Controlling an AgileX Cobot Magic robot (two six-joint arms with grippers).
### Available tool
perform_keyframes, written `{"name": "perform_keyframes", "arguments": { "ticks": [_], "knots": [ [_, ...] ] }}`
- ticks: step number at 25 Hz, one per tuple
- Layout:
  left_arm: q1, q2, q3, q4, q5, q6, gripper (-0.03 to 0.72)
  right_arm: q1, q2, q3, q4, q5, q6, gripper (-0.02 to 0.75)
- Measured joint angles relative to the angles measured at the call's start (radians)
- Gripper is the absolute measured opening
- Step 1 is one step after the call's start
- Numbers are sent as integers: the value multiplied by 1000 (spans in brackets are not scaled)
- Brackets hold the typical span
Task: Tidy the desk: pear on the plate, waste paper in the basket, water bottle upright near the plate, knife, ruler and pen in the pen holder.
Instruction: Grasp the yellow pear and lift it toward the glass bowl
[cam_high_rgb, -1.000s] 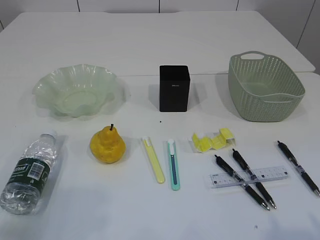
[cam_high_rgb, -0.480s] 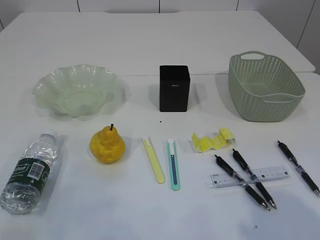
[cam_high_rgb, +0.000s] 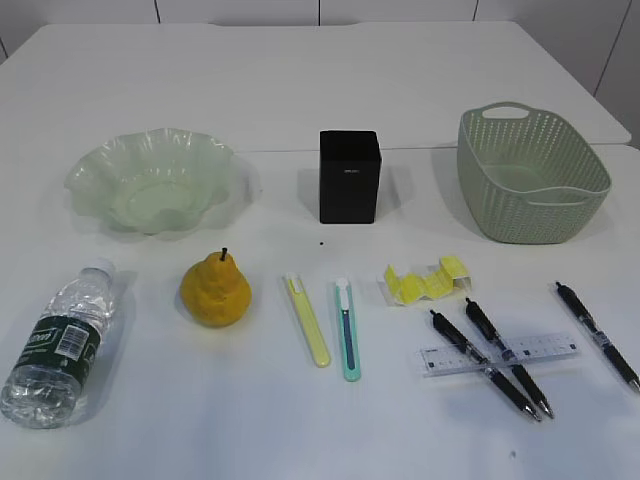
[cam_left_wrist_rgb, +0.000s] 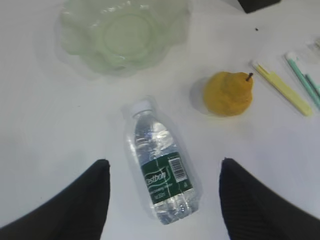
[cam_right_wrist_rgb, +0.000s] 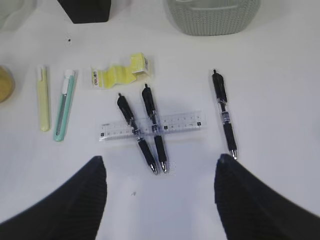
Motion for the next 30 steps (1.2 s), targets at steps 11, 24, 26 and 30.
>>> {"name": "perform_keyframes", "arguments": {
  "ticks": [11,24,26,30],
  "knots": [
    [-246,522,-334,1,52,42,500,0,164,-53,-77,57,-7,501],
    [-323,815,-408,1,46,43,529,0,186,-53,-108,62,-15,500],
    [-323,835,-408,1,29,43,529,0,186,-53,-108,62,-15,500],
    [-323,874,-410,17,11,31,529,0,186,-53,-110,62,-15,500]
  ]
}}
